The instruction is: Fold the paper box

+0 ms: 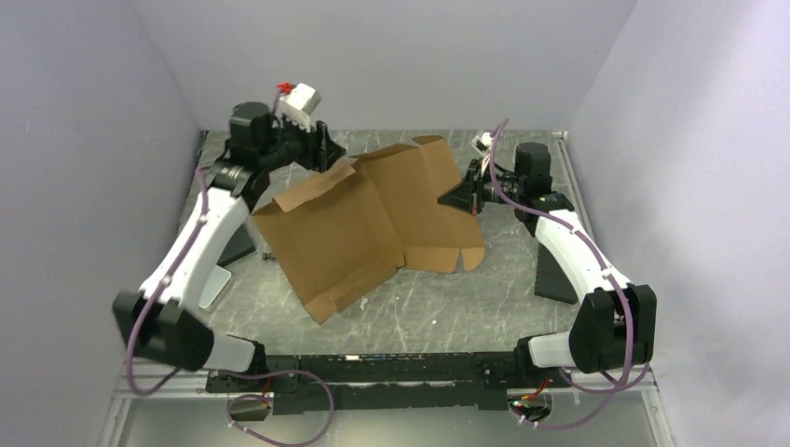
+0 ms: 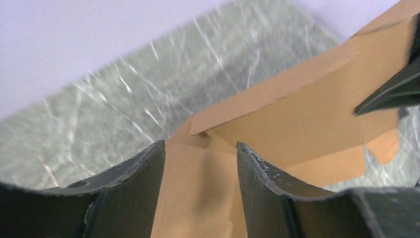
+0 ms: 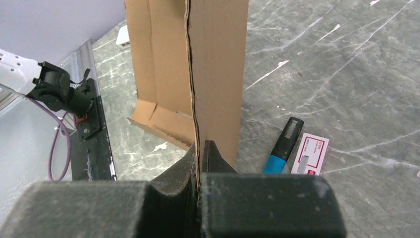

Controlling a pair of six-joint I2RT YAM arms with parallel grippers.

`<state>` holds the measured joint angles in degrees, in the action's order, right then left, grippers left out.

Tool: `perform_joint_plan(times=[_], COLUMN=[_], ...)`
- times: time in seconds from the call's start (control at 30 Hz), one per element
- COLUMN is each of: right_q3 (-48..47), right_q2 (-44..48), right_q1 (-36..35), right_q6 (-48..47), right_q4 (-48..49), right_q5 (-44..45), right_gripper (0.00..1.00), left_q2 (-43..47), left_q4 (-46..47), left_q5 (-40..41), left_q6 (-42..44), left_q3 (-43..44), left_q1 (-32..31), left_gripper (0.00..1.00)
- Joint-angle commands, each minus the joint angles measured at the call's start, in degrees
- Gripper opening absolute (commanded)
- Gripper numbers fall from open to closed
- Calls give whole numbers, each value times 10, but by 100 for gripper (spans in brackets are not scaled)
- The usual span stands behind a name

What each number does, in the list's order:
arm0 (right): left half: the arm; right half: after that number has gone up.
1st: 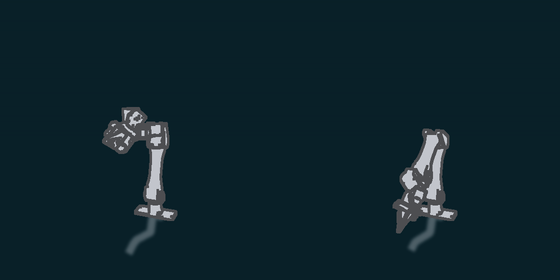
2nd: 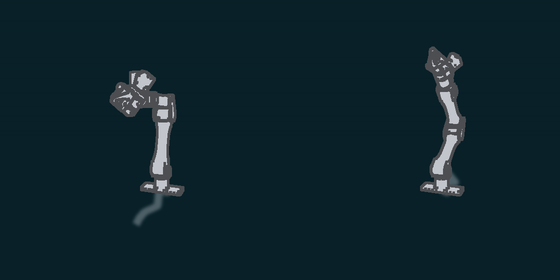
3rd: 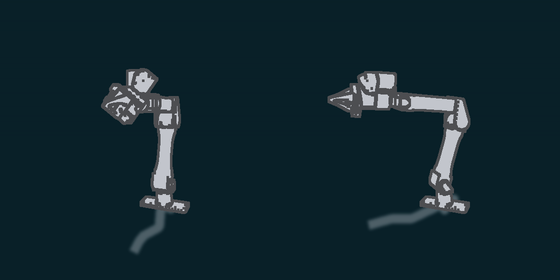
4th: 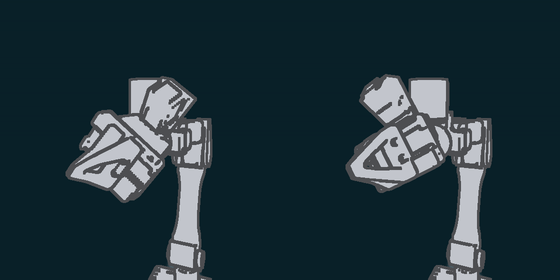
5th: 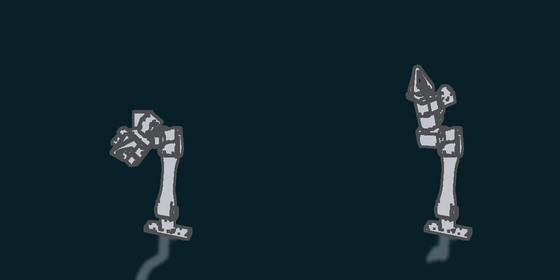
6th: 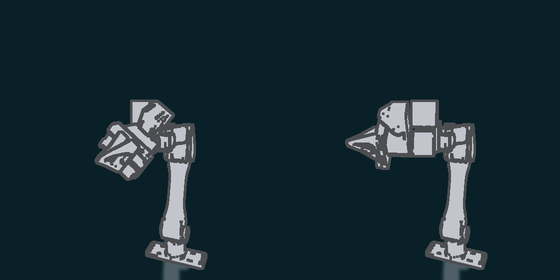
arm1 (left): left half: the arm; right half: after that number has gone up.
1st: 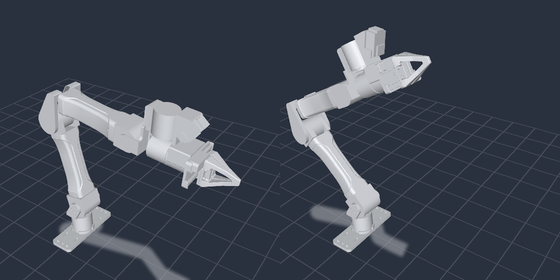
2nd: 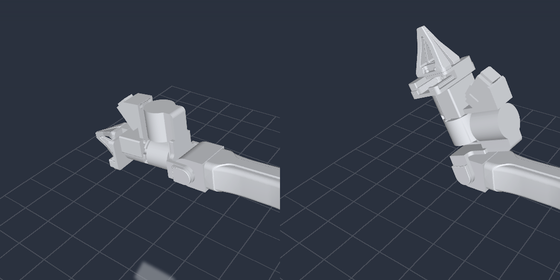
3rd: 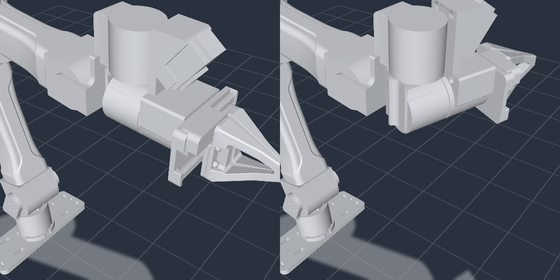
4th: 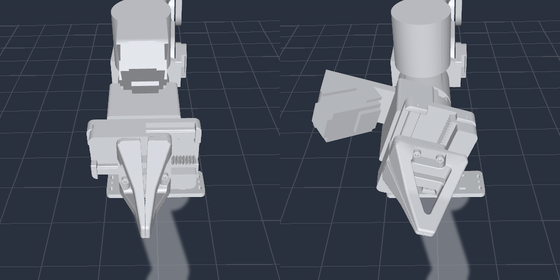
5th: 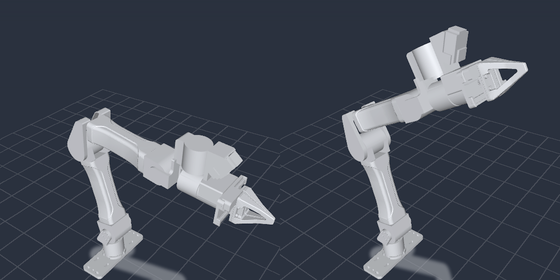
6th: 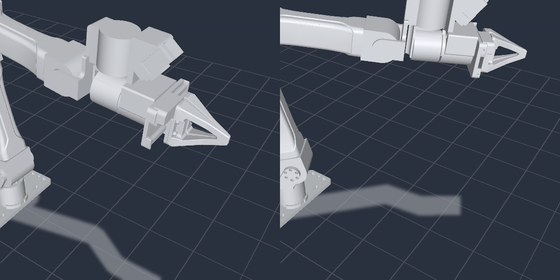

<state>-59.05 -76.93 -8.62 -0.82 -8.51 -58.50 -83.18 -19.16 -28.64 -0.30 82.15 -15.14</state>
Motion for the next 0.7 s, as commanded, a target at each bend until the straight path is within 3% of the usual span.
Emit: perform_joint_plan(times=[0.0,0.13,0.23,0.33,0.43,0.57,0.67], right_q3=[0,1,2,3,5,6,7], right_q2=[17,16,18,17,15,14,14], right_q1=[-3,-2,-3,-2,-3,-3,-3], right_q6=[7,7,7,23,27,30,30], right_q4=[34,35,39,41,46,48,51], right_q5=[-1,-2,-4,-5,-9,-10,-12], right_gripper=[0,0,0,0,0,0,0], left_q2=[132,203,248,292,323,298,253], left_q4=[150,153,155,154,174,207,247], left_q5=[53,45,13,31,85,163,215], left_q6=[-86,-154,-209,-238,-249,-229,-212], left_q3=[-47,-119,-197,-294,-372,-415,-417], left_q1=[-2,-2,-6,-29,-68,-117,-125], left_gripper=[60,42,20,2,0,0,7])
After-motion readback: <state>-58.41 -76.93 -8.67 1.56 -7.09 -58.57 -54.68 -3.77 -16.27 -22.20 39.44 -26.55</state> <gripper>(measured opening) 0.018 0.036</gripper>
